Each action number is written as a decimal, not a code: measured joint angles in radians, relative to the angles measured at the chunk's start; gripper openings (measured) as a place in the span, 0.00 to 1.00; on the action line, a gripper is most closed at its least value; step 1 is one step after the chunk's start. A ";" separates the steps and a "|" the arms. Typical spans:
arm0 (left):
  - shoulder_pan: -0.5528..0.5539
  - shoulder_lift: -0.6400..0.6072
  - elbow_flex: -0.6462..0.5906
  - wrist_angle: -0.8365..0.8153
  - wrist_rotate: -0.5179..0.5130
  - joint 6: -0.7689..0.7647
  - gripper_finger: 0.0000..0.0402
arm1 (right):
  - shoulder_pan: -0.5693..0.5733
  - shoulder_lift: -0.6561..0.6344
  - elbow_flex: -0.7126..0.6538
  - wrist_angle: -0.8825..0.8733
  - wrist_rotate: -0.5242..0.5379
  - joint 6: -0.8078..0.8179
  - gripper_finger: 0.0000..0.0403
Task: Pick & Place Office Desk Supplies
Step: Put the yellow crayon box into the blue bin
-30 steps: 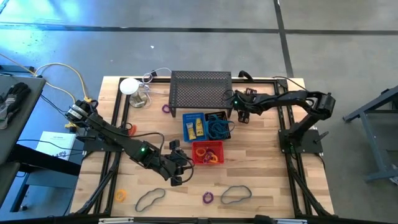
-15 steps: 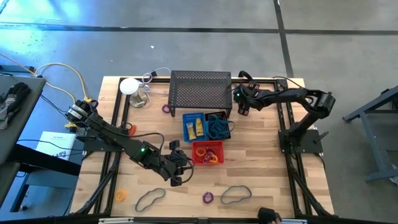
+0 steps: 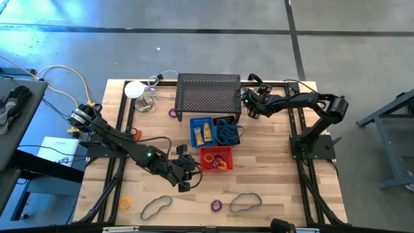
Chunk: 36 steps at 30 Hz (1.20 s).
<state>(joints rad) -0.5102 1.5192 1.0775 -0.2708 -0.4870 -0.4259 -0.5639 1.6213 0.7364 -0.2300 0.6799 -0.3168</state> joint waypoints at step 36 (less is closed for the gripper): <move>-0.002 0.000 0.000 -0.014 0.000 -0.001 0.35 | -0.017 0.006 0.001 0.056 -0.253 0.010 0.67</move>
<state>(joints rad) -0.5117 1.5192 1.0775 -0.2848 -0.4870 -0.4268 -0.5806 1.6268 0.7374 -0.1741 0.4271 -0.3070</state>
